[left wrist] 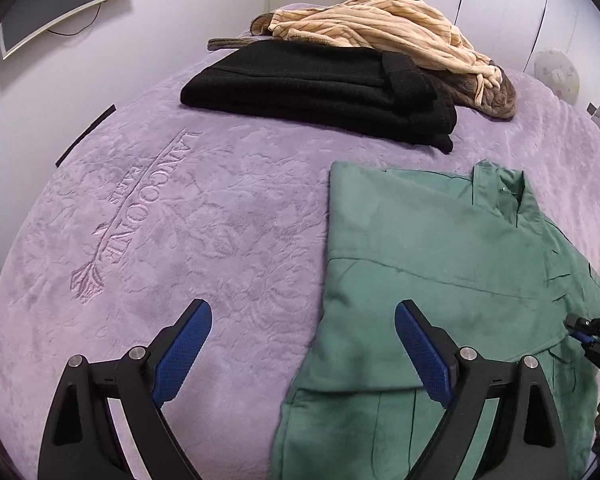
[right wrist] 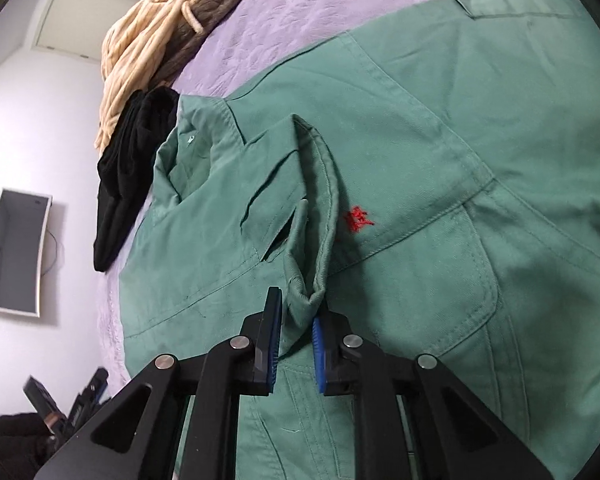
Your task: Fold small clothes
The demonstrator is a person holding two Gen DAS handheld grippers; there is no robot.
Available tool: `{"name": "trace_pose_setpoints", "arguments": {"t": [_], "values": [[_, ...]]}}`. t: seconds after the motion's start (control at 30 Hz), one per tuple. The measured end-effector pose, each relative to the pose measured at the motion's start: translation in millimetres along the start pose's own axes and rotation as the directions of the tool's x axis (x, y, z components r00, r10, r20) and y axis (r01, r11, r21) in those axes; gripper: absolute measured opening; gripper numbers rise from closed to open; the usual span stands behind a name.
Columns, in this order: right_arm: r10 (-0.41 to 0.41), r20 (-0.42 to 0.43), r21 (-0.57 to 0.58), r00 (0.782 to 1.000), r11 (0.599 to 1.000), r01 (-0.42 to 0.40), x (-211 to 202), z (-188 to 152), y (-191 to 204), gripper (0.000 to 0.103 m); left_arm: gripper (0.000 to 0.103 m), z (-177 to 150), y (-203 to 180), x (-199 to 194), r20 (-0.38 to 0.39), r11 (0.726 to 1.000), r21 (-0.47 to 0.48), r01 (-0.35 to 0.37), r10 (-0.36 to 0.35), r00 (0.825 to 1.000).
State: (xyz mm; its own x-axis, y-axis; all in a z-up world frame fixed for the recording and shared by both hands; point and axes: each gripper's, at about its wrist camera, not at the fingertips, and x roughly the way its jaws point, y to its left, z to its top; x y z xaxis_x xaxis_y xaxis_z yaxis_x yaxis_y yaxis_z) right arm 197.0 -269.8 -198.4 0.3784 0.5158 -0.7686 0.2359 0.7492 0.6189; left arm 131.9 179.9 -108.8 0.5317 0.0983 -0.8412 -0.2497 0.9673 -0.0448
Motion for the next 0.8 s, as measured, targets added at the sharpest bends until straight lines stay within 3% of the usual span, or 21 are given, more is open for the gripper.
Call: {"name": "trace_pose_setpoints", "arguments": {"t": [0.13, 0.2, 0.3, 0.5, 0.6, 0.7, 0.8], "values": [[-0.048, 0.01, 0.029, 0.999, 0.998, 0.047, -0.4, 1.7, -17.3, 0.016, 0.094, -10.4, -17.4, 44.5, -0.068, 0.985, 0.101, -0.139, 0.147, 0.987], [-0.017, 0.011, 0.065, 1.0, 0.998, 0.017, -3.5, 0.1, -28.5, 0.016, 0.094, -20.0, -6.5, 63.2, -0.123, 0.986, 0.079, -0.149, 0.158, 0.98], [-0.036, 0.029, 0.063, 0.999, 0.997, 0.035, -12.5, -3.5, -34.4, 0.015, 0.094, -25.3, 7.4, 62.7, -0.128, 0.99, 0.031, -0.135, 0.138, 0.982], [-0.051, 0.024, 0.094, 0.998, 0.994, 0.049, -36.3, -16.0, -47.5, 0.018, 0.094, -21.1, -5.6, 47.1, -0.133, 0.976, 0.103, -0.194, 0.206, 0.969], [-0.052, 0.013, 0.088, 0.999, 0.995, 0.051, -52.2, -26.9, -55.1, 0.02, 0.094, -22.2, -13.3, 30.8, -0.123, 0.979, 0.11, -0.171, 0.184, 0.975], [-0.035, 0.011, 0.108, 0.999, 0.994, 0.033, -68.9, -40.3, -65.0, 0.04, 0.094, -29.1, -29.3, 15.0, -0.133, 0.984, 0.121, -0.133, 0.149, 0.98], [-0.01, 0.01, 0.137, 1.0, 0.991, 0.009, -83.7, -52.4, -77.1, 0.042, 0.094, -40.5, -54.5, 3.1, -0.151, 0.985, 0.151, -0.085, 0.108, 0.983]]}}
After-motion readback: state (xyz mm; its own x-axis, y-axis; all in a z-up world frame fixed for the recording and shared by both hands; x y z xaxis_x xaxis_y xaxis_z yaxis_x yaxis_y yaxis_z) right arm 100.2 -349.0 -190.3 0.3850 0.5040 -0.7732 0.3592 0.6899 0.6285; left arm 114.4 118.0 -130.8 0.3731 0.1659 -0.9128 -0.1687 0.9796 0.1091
